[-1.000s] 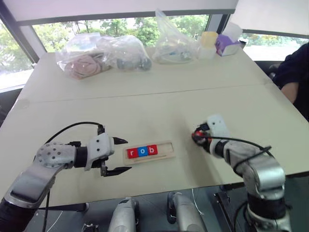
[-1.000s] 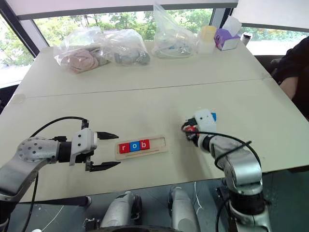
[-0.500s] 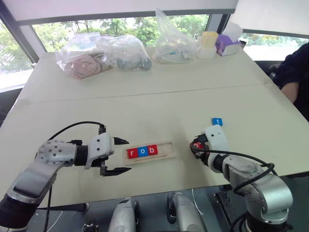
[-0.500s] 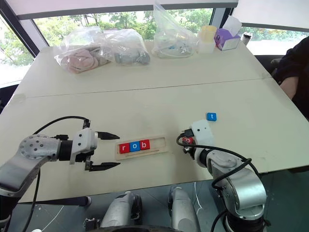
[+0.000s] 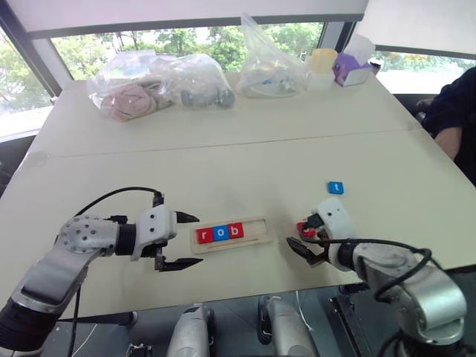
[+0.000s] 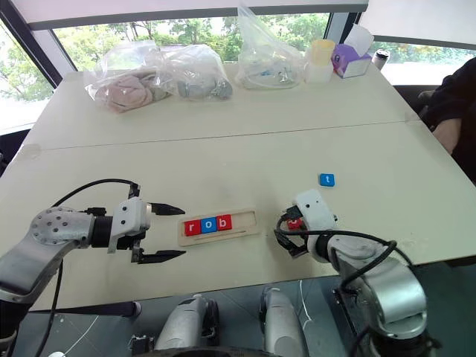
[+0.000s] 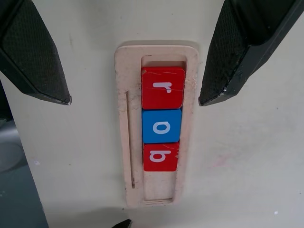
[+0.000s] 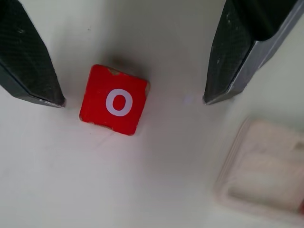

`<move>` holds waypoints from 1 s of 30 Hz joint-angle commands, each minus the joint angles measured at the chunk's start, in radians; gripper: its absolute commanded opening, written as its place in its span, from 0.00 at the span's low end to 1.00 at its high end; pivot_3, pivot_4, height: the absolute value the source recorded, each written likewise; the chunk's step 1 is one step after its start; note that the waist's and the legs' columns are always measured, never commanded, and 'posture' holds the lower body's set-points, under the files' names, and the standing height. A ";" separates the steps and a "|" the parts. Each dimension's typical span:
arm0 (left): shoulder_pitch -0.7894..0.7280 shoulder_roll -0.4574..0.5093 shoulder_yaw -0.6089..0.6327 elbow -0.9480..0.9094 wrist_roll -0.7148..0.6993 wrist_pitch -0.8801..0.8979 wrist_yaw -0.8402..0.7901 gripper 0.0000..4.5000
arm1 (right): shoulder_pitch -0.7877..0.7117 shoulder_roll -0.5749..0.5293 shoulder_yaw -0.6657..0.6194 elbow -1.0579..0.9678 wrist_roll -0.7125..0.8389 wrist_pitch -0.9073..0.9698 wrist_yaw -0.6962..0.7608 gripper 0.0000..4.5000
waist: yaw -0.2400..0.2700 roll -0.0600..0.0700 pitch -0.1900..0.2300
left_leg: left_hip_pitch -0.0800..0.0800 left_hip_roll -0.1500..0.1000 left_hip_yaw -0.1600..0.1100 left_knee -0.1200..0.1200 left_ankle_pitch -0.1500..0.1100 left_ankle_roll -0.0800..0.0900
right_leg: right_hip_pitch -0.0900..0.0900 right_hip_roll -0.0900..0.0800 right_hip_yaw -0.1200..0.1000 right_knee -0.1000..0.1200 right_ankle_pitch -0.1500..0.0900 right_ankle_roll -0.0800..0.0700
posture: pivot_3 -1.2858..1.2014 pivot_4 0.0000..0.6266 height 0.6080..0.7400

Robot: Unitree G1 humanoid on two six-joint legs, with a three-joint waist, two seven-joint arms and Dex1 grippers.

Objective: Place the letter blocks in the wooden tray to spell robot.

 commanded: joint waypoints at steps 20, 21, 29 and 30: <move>0.007 -0.007 0.027 -0.017 0.027 -0.019 0.012 1.00 | -0.265 -0.243 0.270 0.866 -0.198 -1.108 0.770 0.99 | 0.005 -0.004 0.004 | 0.001 0.000 0.002 0.001 0.001 0.001 | 0.002 0.002 0.000 0.001 0.000 0.000 | 0.52 0.24 1.00; 0.012 -0.005 0.030 -0.019 0.026 -0.020 0.013 1.00 | -0.262 -0.244 0.271 0.872 -0.202 -1.116 0.775 0.99 | 0.006 -0.004 0.004 | 0.001 0.000 0.002 0.001 0.000 0.001 | 0.002 0.002 0.000 0.001 0.000 0.000 | 0.52 0.24 1.00; 0.010 0.001 0.037 -0.019 0.024 -0.017 0.015 1.00 | -0.266 -0.229 0.261 0.856 -0.192 -1.120 0.803 0.35 | 0.005 -0.004 0.003 | 0.002 0.000 0.002 0.002 0.000 0.001 | 0.003 0.002 0.000 0.002 0.000 0.000 | 0.52 0.24 1.00; 0.009 0.001 0.036 -0.018 0.024 -0.017 0.015 1.00 | -0.267 -0.227 0.261 0.854 -0.192 -1.120 0.802 0.25 | 0.004 -0.004 0.003 | 0.002 0.000 0.002 0.002 0.001 0.001 | 0.003 0.002 0.000 0.002 0.000 0.000 | 0.52 0.24 1.00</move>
